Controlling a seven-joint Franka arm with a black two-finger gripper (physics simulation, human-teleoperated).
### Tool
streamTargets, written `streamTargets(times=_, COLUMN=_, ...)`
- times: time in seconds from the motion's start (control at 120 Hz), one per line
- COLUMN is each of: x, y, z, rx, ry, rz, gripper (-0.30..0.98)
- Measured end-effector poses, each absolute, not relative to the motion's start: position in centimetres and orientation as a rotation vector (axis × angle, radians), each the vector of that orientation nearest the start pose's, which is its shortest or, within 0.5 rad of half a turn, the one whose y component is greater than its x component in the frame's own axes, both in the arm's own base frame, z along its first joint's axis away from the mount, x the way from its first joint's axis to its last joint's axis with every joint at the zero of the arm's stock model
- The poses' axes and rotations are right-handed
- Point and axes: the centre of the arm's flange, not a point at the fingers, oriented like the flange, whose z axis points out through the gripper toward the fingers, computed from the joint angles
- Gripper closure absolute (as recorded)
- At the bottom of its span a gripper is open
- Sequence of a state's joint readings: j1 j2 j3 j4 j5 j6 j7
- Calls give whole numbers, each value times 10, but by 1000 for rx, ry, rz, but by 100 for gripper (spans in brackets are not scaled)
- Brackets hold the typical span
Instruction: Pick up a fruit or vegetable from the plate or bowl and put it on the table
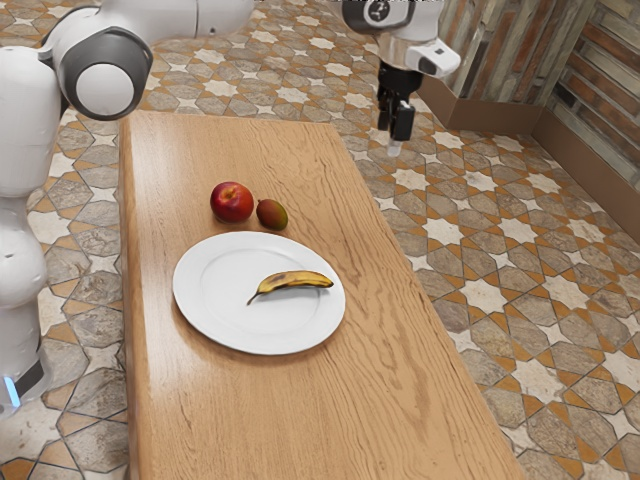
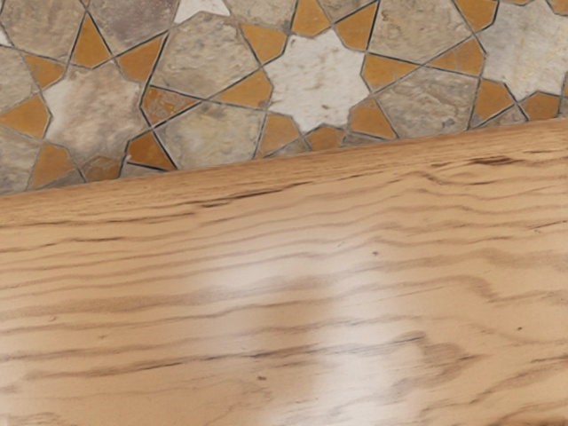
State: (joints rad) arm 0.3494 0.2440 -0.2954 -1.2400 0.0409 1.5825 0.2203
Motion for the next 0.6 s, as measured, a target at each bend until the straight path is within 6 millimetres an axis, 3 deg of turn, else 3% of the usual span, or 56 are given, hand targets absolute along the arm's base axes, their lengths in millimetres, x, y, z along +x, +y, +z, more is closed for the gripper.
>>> streamTargets(times=0.183, x=625, y=46, z=635, rx=-3150, ry=287, rz=-150, gripper=0)
streamTargets(times=0.375, x=640, y=-52, z=614, rx=-3149, ry=518, rz=-150, gripper=0)
streamTargets(times=0.483, x=645, y=-86, z=605, rx=-3146, ry=589, rz=-174, gripper=0)
streamTargets(times=0.517, x=638, y=-89, z=602, rx=-3140, ry=589, rz=-156, gripper=0)
streamTargets(times=0.6, x=597, y=-83, z=596, rx=-3115, ry=536, rz=-88, gripper=0)
